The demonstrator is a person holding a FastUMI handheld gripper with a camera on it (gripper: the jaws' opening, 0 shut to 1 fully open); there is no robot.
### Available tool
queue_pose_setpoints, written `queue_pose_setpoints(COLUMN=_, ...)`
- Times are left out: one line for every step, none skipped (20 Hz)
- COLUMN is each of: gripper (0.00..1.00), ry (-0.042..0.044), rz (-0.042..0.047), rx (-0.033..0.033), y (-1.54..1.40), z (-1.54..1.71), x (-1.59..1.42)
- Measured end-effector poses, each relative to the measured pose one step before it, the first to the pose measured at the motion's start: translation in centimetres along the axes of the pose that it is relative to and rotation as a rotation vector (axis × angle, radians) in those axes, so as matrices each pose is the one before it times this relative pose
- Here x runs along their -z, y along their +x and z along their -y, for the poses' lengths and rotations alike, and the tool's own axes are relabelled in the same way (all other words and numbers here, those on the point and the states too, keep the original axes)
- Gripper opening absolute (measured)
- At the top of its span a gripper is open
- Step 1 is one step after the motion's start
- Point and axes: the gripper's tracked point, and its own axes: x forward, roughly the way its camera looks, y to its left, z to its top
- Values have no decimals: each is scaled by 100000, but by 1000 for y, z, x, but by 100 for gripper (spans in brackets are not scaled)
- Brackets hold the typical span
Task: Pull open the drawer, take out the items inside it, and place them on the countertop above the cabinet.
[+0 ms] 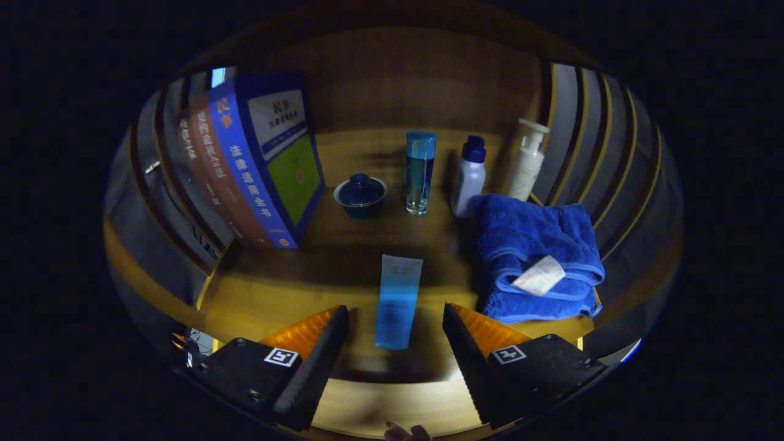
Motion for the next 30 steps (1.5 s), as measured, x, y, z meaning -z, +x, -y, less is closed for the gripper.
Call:
queue_pose_setpoints(gripper=98, ry=-187, rz=2724, rx=-702, y=-1210, z=-208, x=50)
queue_pose_setpoints(gripper=98, ry=-471, rz=2800, rx=-117, y=-1266, z=-28, x=17)
queue_pose_setpoints(gripper=98, ry=-525, rz=3164, rx=-540, y=-1370, z=-71, x=-100)
queue_pose_setpoints(gripper=98, ry=-765, rz=2906, rx=-782, y=-1390, z=-158, x=-80)
queue_pose_setpoints(gripper=98, ry=-469, rz=2988, rx=-893, y=-1493, z=-189, x=-16)
queue_pose_setpoints(gripper=98, ry=-541, rz=3278, rx=-752, y=-1552, z=-61, x=-147)
queue_pose_setpoints(gripper=98, ry=-721, rz=3538, rx=-148, y=-1417, z=89, x=-110)
queue_pose_setpoints(gripper=98, ry=-378, rz=3823, rx=344, y=-1499, z=230, x=-170)
queue_pose_setpoints(gripper=98, ry=153, rz=3777, rx=-8, y=-1574, z=200, x=-115)
queue_pose_setpoints(gripper=98, ry=148, rz=3655, rx=-326, y=-1555, z=-32, x=6)
queue_pose_setpoints(gripper=98, ry=-206, rz=3789, rx=-122, y=-1421, z=14, x=-1)
queue_pose_setpoints(gripper=98, ry=-149, rz=3137, rx=270, y=-1541, z=223, x=180)
queue_pose_setpoints(gripper=98, ry=3, rz=3047, rx=-18, y=-1413, z=115, x=259)
queue_pose_setpoints(gripper=98, ry=-180, rz=2569, rx=15, y=-1384, z=3, x=541)
queue_pose_setpoints(gripper=98, ry=143, rz=1483, rx=658, y=-1190, z=385, x=814)
queue_pose_setpoints(gripper=98, ry=714, rz=886, rx=-44, y=-1369, z=228, x=853)
queue_pose_setpoints(gripper=98, ry=941, rz=674, rx=-688, y=-1181, z=-181, x=931)
queue_pose_setpoints(gripper=98, ry=536, rz=578, rx=-240, y=-1052, z=-40, x=984)
queue_pose_setpoints(gripper=98, ry=431, rz=246, rx=-332, y=-1009, z=60, x=1072)
queue_pose_setpoints(gripper=98, ry=828, rz=-37, rx=-138, y=-787, z=-2, x=1218)
queue_pose_setpoints(gripper=98, ry=1433, rz=-678, rx=356, y=-823, z=55, x=1369)
queue_pose_setpoints(gripper=98, ry=1954, rz=-517, rx=208, y=-787, z=7, x=1335)
queue_pose_setpoints(gripper=98, ry=1611, rz=-262, rx=590, y=-840, z=50, x=1216)
queue_pose_setpoints(gripper=98, ry=1172, rz=-43, rx=877, y=-608, z=145, x=1350)
queue_pose_setpoints(gripper=98, ry=477, rz=-79, rx=1029, y=-447, z=202, x=1378)
queue_pose_setpoints(gripper=99, ry=151, rz=-624, rx=840, y=-180, z=191, x=1403)
queue_pose_setpoints(gripper=98, ry=-306, rz=-1144, rx=969, y=30, z=209, x=1427)
queue_pose_setpoints(gripper=99, ry=-288, rz=-1745, rx=565, y=291, z=191, x=1335)
queue_pose_setpoints(gripper=99, ry=225, rz=-1652, rx=489, y=393, z=86, x=1175)
queue_pose_setpoints(gripper=99, ry=343, rz=-1240, rx=258, y=570, z=77, x=900)
